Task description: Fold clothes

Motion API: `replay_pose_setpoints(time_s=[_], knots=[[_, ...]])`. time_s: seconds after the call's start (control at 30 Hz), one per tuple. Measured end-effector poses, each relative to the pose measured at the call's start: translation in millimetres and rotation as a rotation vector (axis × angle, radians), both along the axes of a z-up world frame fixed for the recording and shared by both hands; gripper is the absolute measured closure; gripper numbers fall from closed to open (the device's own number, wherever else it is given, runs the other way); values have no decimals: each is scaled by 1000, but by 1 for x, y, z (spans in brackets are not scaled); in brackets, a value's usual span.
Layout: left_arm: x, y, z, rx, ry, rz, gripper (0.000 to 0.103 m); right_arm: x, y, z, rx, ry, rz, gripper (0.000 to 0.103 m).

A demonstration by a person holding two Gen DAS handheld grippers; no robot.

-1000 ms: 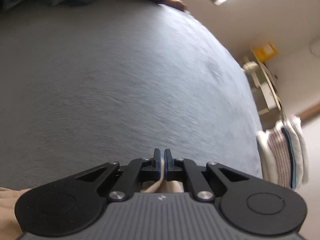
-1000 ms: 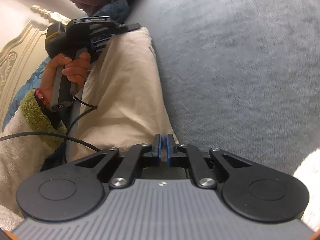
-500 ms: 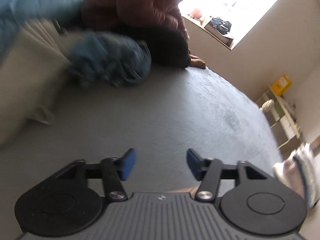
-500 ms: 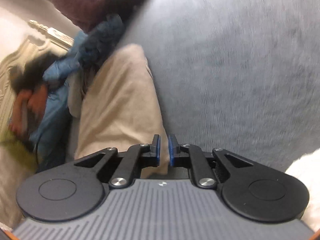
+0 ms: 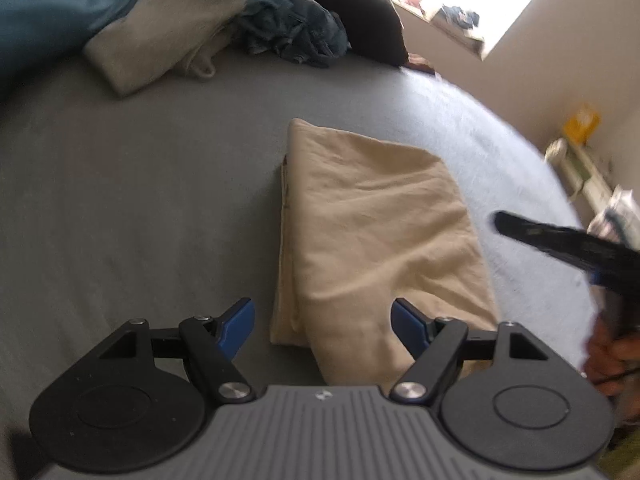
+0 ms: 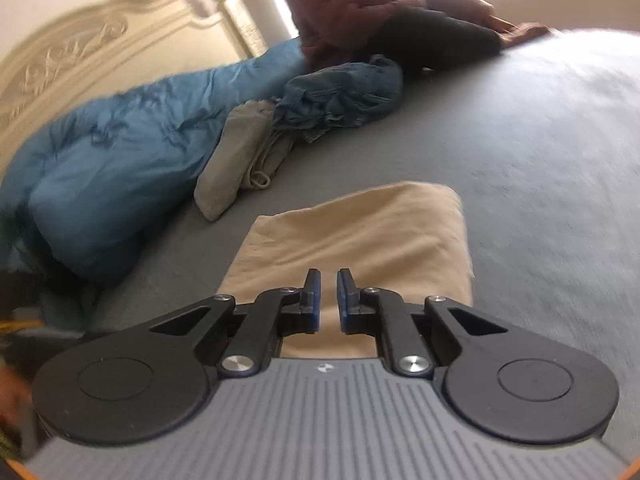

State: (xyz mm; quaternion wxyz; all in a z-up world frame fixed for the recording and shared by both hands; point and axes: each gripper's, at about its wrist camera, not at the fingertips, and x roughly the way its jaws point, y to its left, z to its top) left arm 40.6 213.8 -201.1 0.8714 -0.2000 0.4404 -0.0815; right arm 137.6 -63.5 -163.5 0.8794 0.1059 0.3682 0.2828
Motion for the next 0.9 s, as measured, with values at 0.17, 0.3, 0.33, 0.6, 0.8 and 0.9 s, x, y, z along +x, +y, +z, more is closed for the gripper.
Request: replay_pose_setpoints(time_s=[0.17,0.3,0.33,0.6,0.8,0.9], knots=[[-6,12,-23,-76,-2,43,44,1,13,-44,-90,218,60,94],[-8,19,-29,-114,-16,37,45,-15,10,-24,-118,224,125,94],[-9,19,-28,-114,-22,34,46,-14,11,-16,-119,218,138,94],[-21,13,-29,-122,-38,10,47,66,84,19,-165,23,275,43],[-28,7,-35,-142,-50,-13,74,142,140,4,-152,135,351,36],[-27,6,-37,-144,-67,-20,83,152,157,-15,-194,202,354,44]])
